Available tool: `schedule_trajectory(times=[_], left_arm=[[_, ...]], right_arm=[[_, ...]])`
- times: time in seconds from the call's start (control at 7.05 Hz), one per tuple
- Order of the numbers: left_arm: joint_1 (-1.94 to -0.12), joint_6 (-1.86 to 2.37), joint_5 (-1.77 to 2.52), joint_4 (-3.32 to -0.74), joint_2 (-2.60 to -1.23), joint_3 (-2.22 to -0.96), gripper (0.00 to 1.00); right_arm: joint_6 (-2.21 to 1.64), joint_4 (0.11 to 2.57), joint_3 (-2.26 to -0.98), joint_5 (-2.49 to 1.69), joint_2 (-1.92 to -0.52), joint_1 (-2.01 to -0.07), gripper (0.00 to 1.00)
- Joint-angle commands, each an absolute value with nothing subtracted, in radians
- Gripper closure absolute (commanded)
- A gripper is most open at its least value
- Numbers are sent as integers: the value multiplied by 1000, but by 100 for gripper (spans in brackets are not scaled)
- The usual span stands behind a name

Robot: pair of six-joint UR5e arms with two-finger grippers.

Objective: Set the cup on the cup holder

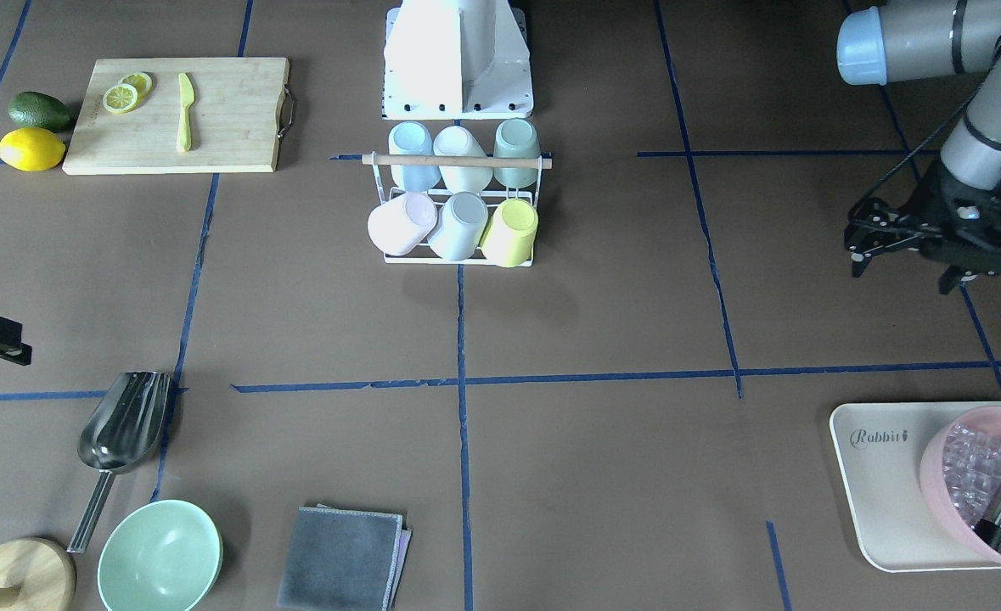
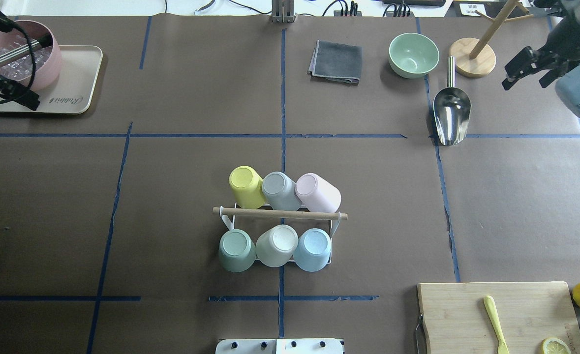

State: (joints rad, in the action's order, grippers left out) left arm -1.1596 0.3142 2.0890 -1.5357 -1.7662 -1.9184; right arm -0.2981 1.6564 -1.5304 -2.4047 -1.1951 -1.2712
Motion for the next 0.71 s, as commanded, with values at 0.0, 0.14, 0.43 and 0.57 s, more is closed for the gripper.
schedule_trajectory(times=[0.0,0.14,0.43,0.57], left_arm=[[-1273,308,2301,-1522,-1639,-1916,0],[-1326,308,2313,-1529,-1603,-1872,0],[-1475,307,2328,-1528,-1528,-1813,0],[-1546,289,2350,-1538,-1501,-1745,0]], right_arm=[[-276,1670,-1494,-2445,-1288,-1363,0],[-231,1671,-1499,-2444,-1348,-1393,0],[-131,1671,-1505,-2427,-1439,-1460,0],[-83,1669,-1506,-2405,-1443,-1474,0]])
